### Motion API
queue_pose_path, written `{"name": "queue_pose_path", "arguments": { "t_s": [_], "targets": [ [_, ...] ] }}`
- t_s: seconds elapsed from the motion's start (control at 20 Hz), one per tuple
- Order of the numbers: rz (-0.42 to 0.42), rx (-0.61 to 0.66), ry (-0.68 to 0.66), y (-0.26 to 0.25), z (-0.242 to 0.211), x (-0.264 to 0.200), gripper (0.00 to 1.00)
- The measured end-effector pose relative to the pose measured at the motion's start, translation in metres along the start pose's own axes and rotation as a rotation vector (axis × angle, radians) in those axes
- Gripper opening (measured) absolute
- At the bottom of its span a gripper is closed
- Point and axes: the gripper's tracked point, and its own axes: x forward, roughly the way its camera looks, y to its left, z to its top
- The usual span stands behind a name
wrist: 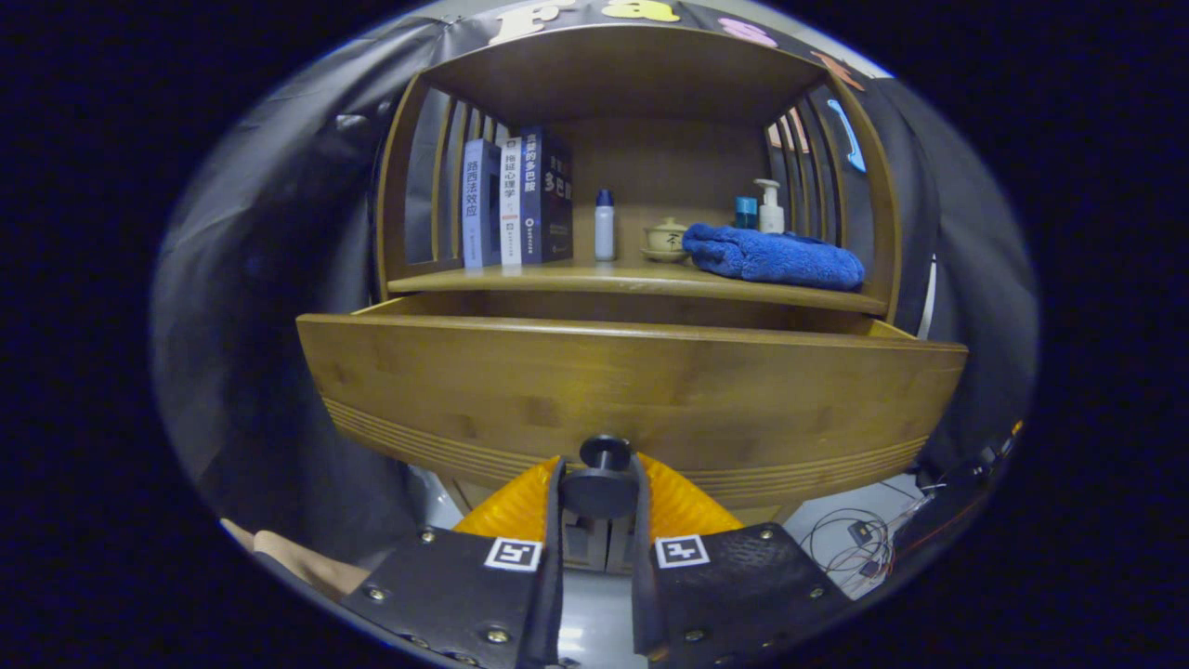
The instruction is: Pull open the drawer, take out the items inside it, and place them on the countertop above the cabinet.
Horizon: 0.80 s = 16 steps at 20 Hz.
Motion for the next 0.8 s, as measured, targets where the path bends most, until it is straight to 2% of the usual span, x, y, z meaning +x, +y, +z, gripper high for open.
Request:
{"name": "queue_pose_path", "arguments": {
  "t_s": [0.4,0.8],
  "targets": [
    [0.053,-0.013,0.055,0.008,-0.021,-0.041,0.30],
    [0.085,-0.014,0.089,0.014,-0.030,-0.053,0.30]
  ]
}}
